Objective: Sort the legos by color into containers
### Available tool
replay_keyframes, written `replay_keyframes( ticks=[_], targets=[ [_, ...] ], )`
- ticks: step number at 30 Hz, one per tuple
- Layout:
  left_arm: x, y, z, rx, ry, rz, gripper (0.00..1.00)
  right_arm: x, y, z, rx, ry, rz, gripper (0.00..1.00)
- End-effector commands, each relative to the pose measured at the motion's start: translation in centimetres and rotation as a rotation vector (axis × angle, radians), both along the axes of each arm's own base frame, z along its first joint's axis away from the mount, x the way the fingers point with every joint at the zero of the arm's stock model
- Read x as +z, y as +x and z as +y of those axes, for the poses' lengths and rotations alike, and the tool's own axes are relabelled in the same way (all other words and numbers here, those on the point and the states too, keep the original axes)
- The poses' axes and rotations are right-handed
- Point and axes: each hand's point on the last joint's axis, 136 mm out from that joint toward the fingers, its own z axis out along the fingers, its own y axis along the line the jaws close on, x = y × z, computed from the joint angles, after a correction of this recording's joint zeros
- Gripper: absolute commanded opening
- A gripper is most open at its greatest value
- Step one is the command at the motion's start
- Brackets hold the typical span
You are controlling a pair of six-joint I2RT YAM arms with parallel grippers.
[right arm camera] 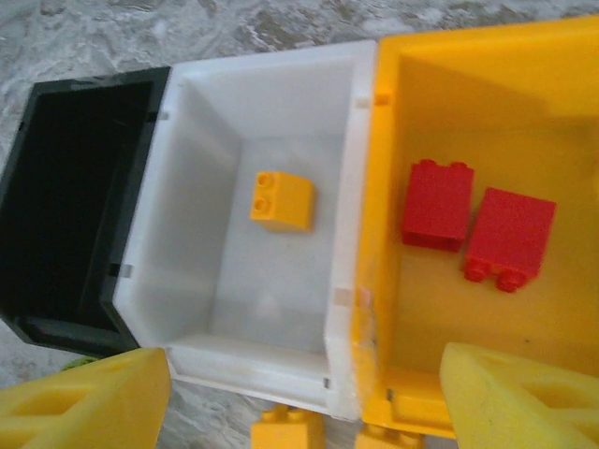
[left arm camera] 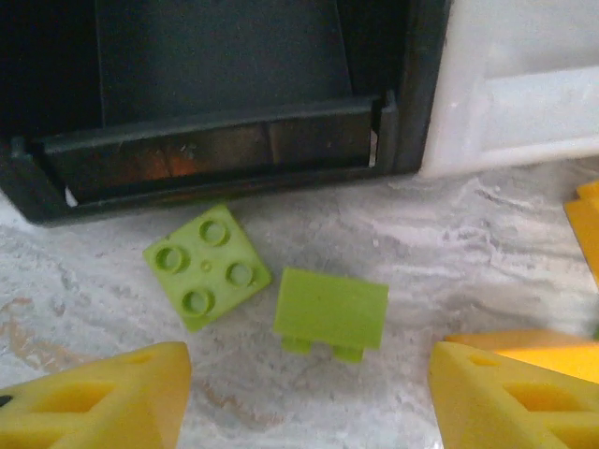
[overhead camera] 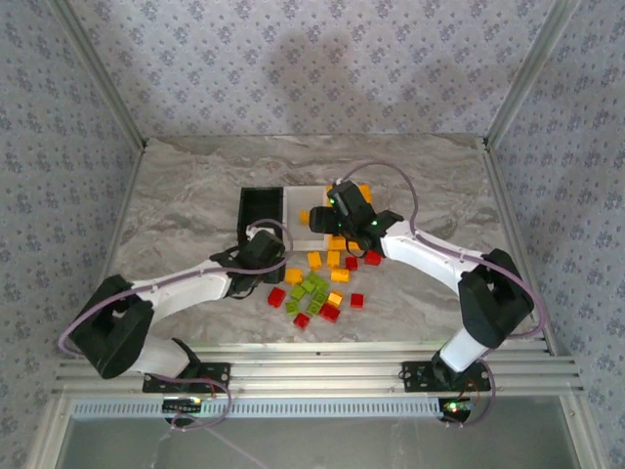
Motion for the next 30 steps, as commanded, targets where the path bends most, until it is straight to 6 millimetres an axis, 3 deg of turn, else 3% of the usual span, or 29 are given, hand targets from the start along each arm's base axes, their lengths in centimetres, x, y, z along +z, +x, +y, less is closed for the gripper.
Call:
replay_keyframes(
  ticks=[1, 9, 18, 26, 30],
  targets=[
    [0.3, 1.6, -0.5, -0.008, 0.053, -0.048, 0.65, 1.7, 0.1, -1.1, -0.045, 0.036, -0.042, 0.78],
    [-1.1, 2.4, -1.2, -0.021, 0.096, -0.044, 0.6, 2.5, -0.3, -2.5, -0.066, 0.046, -0.069, 0.78],
    [-2.2, 1.8, -1.1, -0.024, 0.109, -0.019, 0.44, 3.0, -0.5, -3.1, -0.078, 0.053, -0.078, 0.78],
    [0.4, -0.5, -0.6, -0.023, 0.054, -0.047, 0.27, 3.3, -0.6, -3.8, -0.096, 0.056, -0.086, 0.79],
    [3.9, -1.3, 0.1, 0.002, -0.022, -0.101, 0.27, 3.1, -0.9, -4.0, -0.096, 0.056, -0.084, 0.79]
  ],
)
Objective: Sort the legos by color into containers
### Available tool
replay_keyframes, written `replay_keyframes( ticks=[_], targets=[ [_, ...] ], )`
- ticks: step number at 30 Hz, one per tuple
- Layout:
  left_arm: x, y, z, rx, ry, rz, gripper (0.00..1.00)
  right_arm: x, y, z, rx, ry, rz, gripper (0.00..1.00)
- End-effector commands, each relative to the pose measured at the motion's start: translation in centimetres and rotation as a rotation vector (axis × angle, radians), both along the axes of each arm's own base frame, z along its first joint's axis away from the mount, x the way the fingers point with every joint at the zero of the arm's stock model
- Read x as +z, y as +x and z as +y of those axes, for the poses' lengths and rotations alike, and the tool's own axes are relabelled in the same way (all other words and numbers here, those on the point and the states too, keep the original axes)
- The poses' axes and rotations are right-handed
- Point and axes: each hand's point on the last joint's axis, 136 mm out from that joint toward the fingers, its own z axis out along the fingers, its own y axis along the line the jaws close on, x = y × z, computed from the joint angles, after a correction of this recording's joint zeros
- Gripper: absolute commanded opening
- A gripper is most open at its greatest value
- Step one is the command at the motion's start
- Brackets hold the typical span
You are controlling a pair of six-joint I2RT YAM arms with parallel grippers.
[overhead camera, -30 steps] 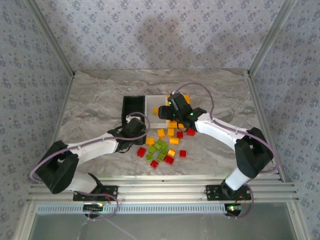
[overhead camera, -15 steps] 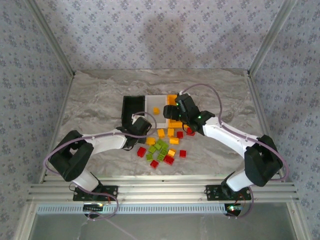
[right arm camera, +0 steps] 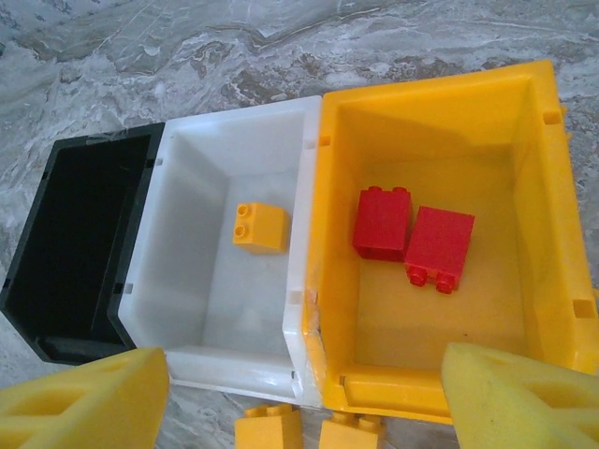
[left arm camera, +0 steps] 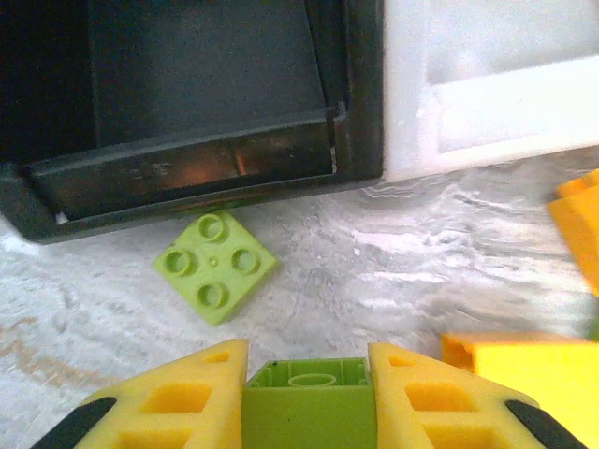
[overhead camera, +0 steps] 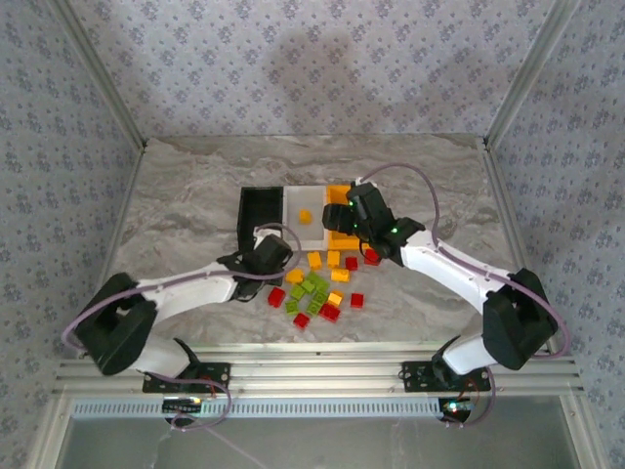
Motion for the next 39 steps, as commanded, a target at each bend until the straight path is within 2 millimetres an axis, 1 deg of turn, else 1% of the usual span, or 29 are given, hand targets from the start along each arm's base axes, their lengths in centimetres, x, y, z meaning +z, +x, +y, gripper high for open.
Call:
replay_keyframes(
  ticks=[1, 3, 5, 8, 11, 12, 15, 17, 19, 20, 21, 23, 25, 27, 30, 31, 32, 33, 34, 36, 39],
  targets=[
    [3.5, -0.5, 0.9, 0.034, -0.059, -0.052, 0.27, 0.3, -0.3, -0.9, -0.031, 0.008, -0.013, 0.79],
    [6.0, 0.4, 1.3, 0.044, -0.064, -0.105, 0.28, 0.3, -0.5, -1.0, -0.028, 0.011, -0.012, 0.79],
    [7.5, 2.2, 1.6, 0.067, -0.064, -0.136, 0.28, 0.0, -0.6, -1.2, -0.03, 0.005, -0.008, 0.79],
    [8.4, 5.7, 1.8, 0.115, -0.068, -0.155, 0.28, -0.8, -0.9, -1.7, -0.043, -0.019, 0.005, 0.79],
    [8.0, 9.1, 1.7, 0.153, -0.045, -0.159, 0.27, -1.6, -1.4, -2.4, -0.069, -0.017, 0.029, 0.79],
    [7.4, 10.1, 1.8, 0.169, -0.032, -0.148, 0.27, -1.9, -1.7, -2.6, -0.07, -0.021, 0.036, 0.79],
    [6.2, 12.2, 2.3, 0.215, -0.009, -0.12, 0.29, -2.1, -2.6, -3.2, -0.067, -0.017, 0.041, 0.8],
    [6.0, 13.2, 2.3, 0.233, -0.017, -0.118, 0.38, -2.3, -3.4, -3.5, -0.056, -0.01, 0.048, 0.81],
    [6.5, 13.6, 1.9, 0.23, -0.029, -0.122, 0.52, -2.6, -4.2, -3.7, -0.044, -0.006, 0.06, 0.83],
    [7.0, 13.7, 1.7, 0.228, -0.042, -0.128, 0.59, -2.7, -4.7, -3.8, -0.035, -0.006, 0.066, 0.84],
    [7.6, 13.7, 1.5, 0.222, -0.06, -0.134, 0.64, -3.0, -5.1, -4.0, -0.033, -0.006, 0.075, 0.84],
    [9.2, 13.4, 0.9, 0.205, -0.102, -0.155, 0.71, -3.4, -5.9, -4.2, -0.026, 0.0, 0.088, 0.84],
    [11.2, 12.6, 0.3, 0.178, -0.153, -0.176, 0.73, -4.0, -6.7, -4.2, -0.018, 0.004, 0.107, 0.84],
    [13.2, 11.3, -0.6, 0.136, -0.217, -0.196, 0.77, -4.6, -7.6, -3.8, 0.008, 0.007, 0.128, 0.84],
    [15.0, 8.2, -1.9, 0.063, -0.294, -0.212, 0.84, -6.1, -9.0, -3.1, 0.051, -0.016, 0.178, 0.84],
    [15.3, 7.2, -2.2, 0.043, -0.314, -0.213, 0.94, -6.6, -9.4, -2.9, 0.06, -0.025, 0.189, 0.84],
    [15.4, 6.1, -2.4, 0.023, -0.335, -0.214, 0.99, -7.3, -9.7, -2.7, 0.064, -0.037, 0.204, 0.84],
    [15.4, 4.9, -2.5, 0.007, -0.349, -0.212, 0.99, -7.9, -10.0, -2.3, 0.071, -0.045, 0.22, 0.84],
    [14.9, 4.0, -2.3, 0.001, -0.353, -0.206, 1.0, -8.5, -10.1, -2.2, 0.07, -0.056, 0.233, 0.85],
    [13.6, 2.0, -1.8, -0.002, -0.375, -0.185, 0.99, -9.7, -10.1, -1.7, 0.053, -0.074, 0.25, 0.86],
    [11.3, 0.0, -0.3, 0.029, -0.401, -0.153, 1.0, -10.8, -9.8, -1.0, 0.026, -0.091, 0.252, 0.88]
  ],
)
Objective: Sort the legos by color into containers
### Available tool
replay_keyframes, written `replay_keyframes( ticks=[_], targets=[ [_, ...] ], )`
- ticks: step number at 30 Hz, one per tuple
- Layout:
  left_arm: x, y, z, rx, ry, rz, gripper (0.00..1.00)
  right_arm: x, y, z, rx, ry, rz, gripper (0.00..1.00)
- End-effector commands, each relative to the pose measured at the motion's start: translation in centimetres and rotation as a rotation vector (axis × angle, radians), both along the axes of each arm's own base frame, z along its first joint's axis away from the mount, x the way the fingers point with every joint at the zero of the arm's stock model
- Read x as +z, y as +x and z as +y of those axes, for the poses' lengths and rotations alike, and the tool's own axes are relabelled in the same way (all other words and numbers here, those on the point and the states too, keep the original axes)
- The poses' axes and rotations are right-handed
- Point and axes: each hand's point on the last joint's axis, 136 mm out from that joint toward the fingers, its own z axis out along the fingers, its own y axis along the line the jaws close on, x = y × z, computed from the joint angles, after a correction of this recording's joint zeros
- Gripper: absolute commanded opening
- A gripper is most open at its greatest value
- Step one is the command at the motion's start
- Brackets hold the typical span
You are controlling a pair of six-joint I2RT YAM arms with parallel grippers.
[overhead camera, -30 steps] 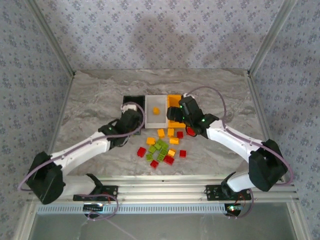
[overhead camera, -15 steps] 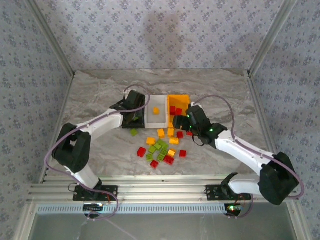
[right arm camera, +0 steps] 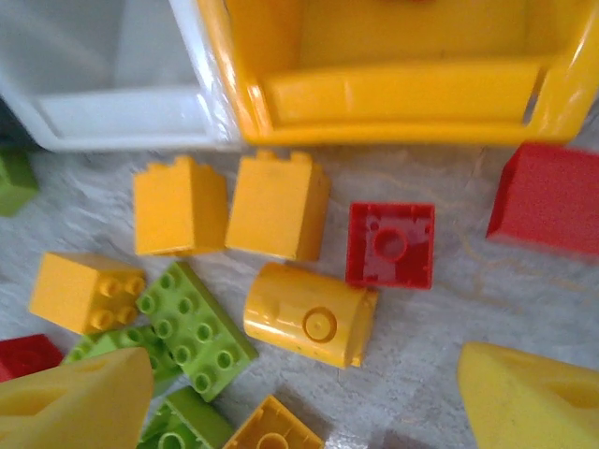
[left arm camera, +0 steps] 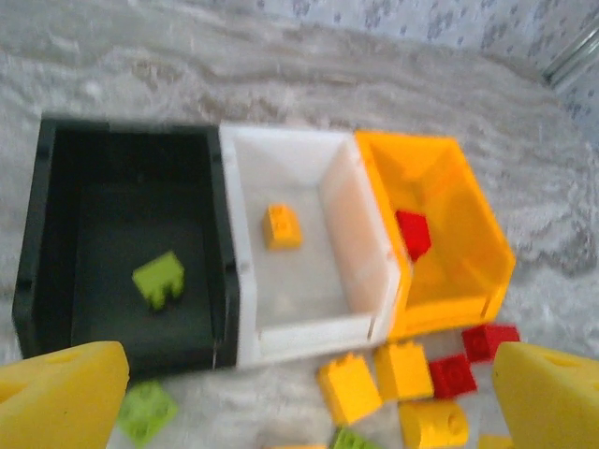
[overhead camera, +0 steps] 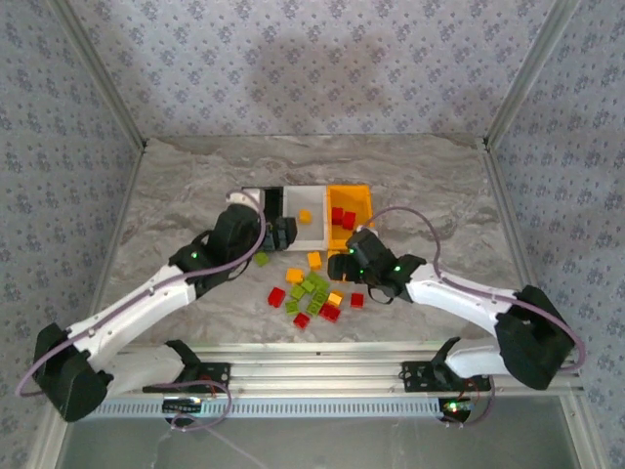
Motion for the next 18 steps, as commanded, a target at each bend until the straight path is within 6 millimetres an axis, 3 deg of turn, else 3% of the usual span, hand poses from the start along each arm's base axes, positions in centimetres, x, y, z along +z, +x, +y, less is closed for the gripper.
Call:
replay_keyframes(
  ticks=[1, 10, 18],
  targets=[
    [-3.6, -2.1, 1.5, 0.028, -0.016, 0.086, 1.0, -1.4, 0.2, 0.2, -0.061, -0.027, 0.007, 0.88],
    [-6.5, -4.5, 5.0, 0.113, -0.021, 0.119, 1.0, -4.5, 1.1, 0.9, -0.095, -0.13, 0.06, 0.84],
    [-7.6, -4.9, 5.8, 0.146, -0.02, 0.128, 1.0, -5.3, 1.6, 0.6, -0.105, -0.199, 0.044, 0.72]
  ],
)
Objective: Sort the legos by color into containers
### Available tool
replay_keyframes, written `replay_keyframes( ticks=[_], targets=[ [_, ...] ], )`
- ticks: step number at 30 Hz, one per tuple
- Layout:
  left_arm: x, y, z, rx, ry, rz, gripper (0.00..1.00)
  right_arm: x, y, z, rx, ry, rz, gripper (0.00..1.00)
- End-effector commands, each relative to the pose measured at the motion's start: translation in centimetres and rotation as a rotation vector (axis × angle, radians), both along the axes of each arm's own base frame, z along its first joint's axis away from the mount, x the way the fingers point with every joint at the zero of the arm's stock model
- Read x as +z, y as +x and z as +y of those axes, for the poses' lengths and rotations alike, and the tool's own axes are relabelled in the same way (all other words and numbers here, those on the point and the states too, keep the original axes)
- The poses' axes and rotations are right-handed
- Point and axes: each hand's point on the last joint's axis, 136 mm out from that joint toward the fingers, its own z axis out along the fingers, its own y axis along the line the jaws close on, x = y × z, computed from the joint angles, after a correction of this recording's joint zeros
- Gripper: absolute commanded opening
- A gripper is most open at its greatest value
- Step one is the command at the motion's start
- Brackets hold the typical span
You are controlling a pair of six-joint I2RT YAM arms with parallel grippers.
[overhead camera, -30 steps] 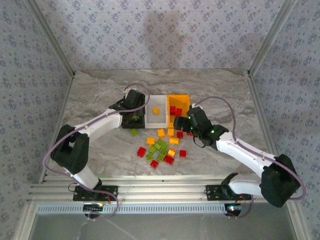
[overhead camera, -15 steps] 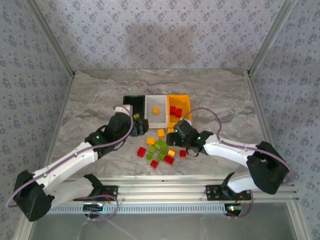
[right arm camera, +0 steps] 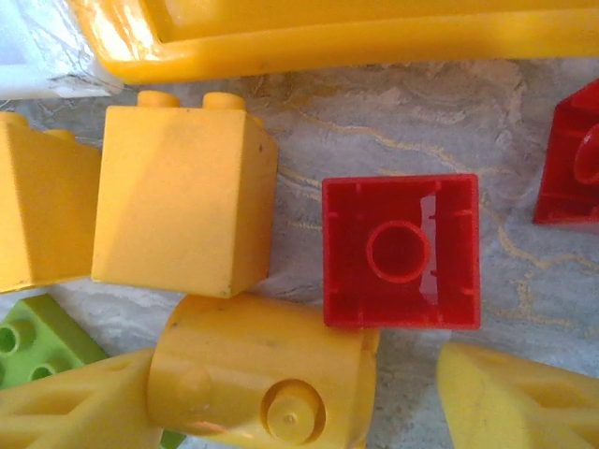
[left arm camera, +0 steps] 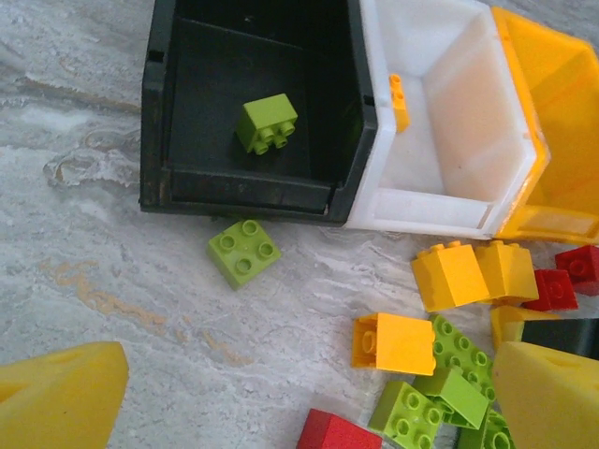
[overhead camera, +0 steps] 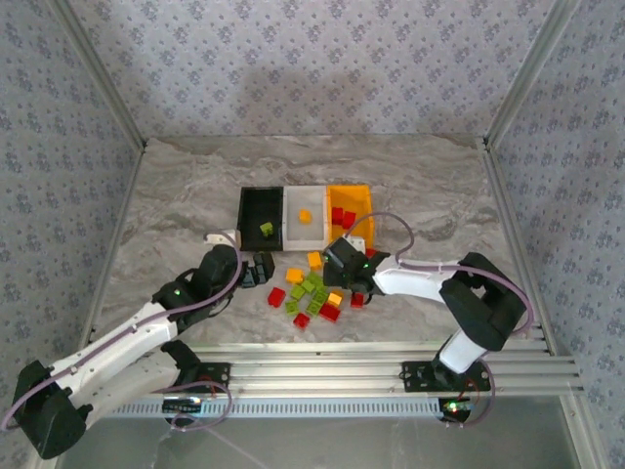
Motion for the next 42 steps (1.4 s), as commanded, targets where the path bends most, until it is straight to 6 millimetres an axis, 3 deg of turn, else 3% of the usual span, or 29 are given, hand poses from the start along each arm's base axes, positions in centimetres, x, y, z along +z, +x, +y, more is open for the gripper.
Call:
replay_keyframes(
  ticks=[1, 6, 11, 14, 18, 21, 24, 29, 33, 38, 42],
  targets=[
    [-0.5, -0.1, 0.7, 0.036, 0.003, 0.002, 1.0, 0.3, 0.7, -0.3, -0.027, -0.041, -0.028, 0.69],
    [-0.8, -0.1, 0.9, 0.046, 0.011, 0.003, 1.0, 0.6, 0.5, -0.2, -0.004, -0.033, -0.049, 0.54],
    [-0.9, -0.1, 1.0, 0.044, 0.021, 0.004, 1.0, 1.8, -0.1, -0.4, 0.026, -0.019, -0.077, 0.5],
    [-1.0, -0.1, 1.2, 0.047, 0.031, 0.004, 1.0, 3.7, -0.7, -0.4, 0.055, 0.013, -0.099, 0.49],
    [-1.4, -0.2, 1.5, 0.061, 0.034, 0.012, 1.0, 8.3, -0.6, 1.6, 0.171, 0.115, -0.166, 0.49],
    [-1.5, -0.2, 1.4, 0.054, 0.029, 0.011, 1.0, 11.6, 0.9, 3.6, 0.226, 0.147, -0.21, 0.49],
    [-1.5, -0.2, 1.1, 0.037, 0.026, 0.007, 1.0, 13.4, 3.5, 5.5, 0.239, 0.159, -0.237, 0.49],
    [-1.8, -0.4, 1.3, 0.037, 0.037, 0.017, 1.0, 13.3, 9.3, 8.2, 0.198, 0.203, -0.228, 0.5],
    [-2.0, -0.7, 1.6, 0.036, 0.046, 0.026, 1.0, 11.5, 12.7, 9.6, 0.172, 0.183, -0.191, 0.51],
    [-2.1, -1.0, 1.6, 0.022, 0.046, 0.031, 1.0, 10.2, 14.9, 10.7, 0.149, 0.183, -0.175, 0.55],
    [-2.2, -1.3, 1.0, -0.027, 0.061, 0.053, 1.0, 10.8, 15.6, 11.2, 0.141, 0.192, -0.182, 0.75]
  ],
)
